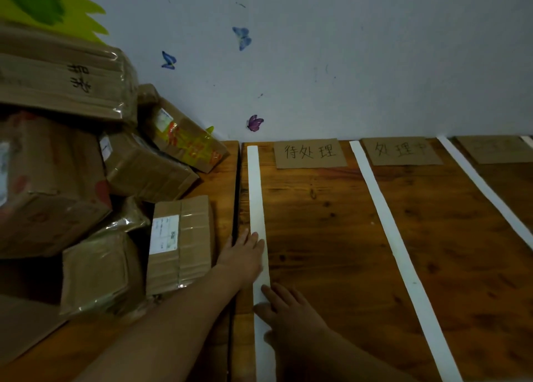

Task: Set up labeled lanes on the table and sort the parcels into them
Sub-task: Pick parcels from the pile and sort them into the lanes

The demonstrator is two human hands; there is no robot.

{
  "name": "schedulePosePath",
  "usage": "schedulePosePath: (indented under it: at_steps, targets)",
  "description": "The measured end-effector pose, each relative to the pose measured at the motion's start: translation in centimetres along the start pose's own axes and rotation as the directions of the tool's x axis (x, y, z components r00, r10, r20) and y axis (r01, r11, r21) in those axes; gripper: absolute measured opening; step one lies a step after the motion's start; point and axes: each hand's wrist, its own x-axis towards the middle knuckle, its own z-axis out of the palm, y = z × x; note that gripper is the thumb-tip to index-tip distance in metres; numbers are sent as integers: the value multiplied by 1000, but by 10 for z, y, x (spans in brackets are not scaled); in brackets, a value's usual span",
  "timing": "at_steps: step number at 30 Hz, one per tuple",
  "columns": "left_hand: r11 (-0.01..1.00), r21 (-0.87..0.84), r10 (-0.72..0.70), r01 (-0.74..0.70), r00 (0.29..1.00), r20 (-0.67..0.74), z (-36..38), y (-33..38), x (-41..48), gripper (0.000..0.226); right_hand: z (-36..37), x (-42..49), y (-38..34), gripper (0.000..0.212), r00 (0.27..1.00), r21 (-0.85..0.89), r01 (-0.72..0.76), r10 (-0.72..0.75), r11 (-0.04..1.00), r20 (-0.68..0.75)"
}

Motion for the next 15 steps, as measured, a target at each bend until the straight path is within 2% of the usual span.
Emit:
schedulePosePath:
  at_steps: [7,11,15]
  targets:
    - [996,-67,-53,55,998,24,-19,-7,2,67,-16,3,6,60,1000,43,1,-1,999,-1]
    - [988,-124,-103,90,990,-102,-53,-8,-19,71,-43,-6,13,63,998,-4,-3,2,1000,-69]
    - [958,-217,-228,185,954,-193,-103,-22,-64,72,-102,-18,17,63,983,-71,-16,2,997,-185]
